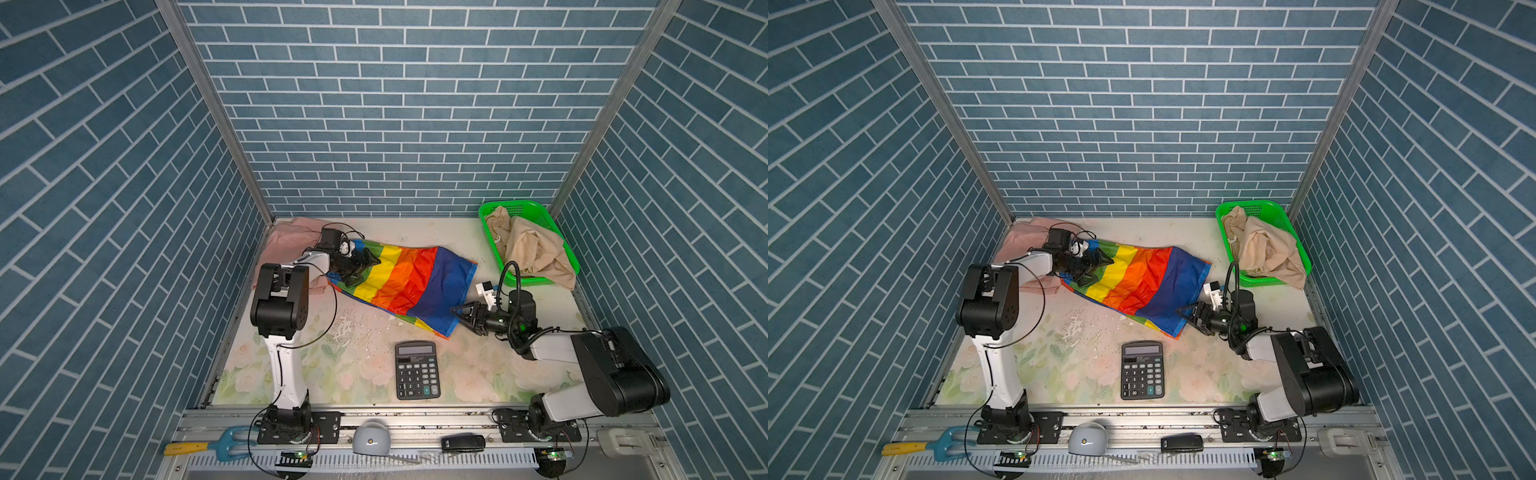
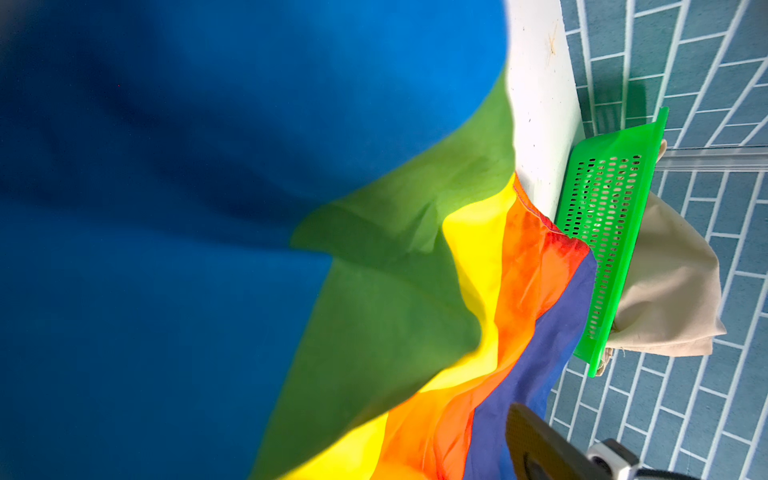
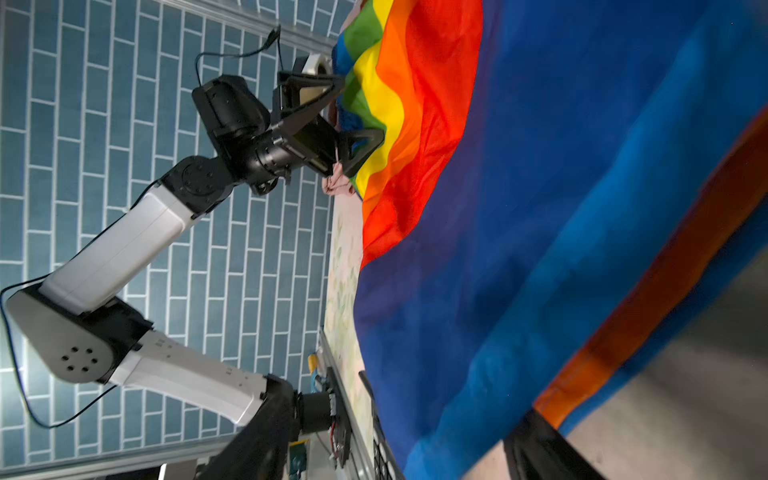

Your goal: Fold and stack the shorts

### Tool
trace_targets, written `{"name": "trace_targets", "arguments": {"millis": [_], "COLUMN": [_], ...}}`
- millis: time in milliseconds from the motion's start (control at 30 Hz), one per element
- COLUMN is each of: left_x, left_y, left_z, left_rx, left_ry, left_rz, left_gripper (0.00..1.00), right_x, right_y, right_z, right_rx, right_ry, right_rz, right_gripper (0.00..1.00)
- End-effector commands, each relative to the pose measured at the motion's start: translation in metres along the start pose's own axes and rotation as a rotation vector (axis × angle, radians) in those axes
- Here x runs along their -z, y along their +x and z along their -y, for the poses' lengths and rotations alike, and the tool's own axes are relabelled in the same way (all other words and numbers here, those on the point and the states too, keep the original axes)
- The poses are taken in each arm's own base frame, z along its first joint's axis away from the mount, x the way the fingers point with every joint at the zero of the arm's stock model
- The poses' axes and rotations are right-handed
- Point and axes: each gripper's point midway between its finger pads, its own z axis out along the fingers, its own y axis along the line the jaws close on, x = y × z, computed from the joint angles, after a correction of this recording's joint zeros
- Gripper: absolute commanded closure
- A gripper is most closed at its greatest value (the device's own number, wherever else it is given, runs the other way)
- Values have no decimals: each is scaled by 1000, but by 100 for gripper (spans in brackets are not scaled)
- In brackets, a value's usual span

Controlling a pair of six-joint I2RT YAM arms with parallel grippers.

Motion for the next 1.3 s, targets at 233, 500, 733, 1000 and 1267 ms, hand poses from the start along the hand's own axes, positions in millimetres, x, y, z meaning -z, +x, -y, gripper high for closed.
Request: {"name": "trace_targets", "arguments": {"millis": [233,500,733,1000,1267], "left_x": [-7,-5,-3,3,6], "left_y": [19,20,24,24,28], "left_z": [-72,-70,-74,-78,-81], "left_rx": [106,104,106,120,128], "left_ry": [-212,-208,-220,-215,-222], "left_rz": [-42,-46,-61,-62,-67], "left_gripper": [0,0,0,0,0], "right_x": [4,-5,-16,-26,-26], "right_y": [-57,-103,-131,-149,-185], "right_z": [63,87,103,116,119], "right_rx": [-64,-102,-92,-88,10], "right_ry": [319,314,357,450,642], "right_rz": [52,110,112,97,45], "right_gripper": [19,23,38,88,100]}}
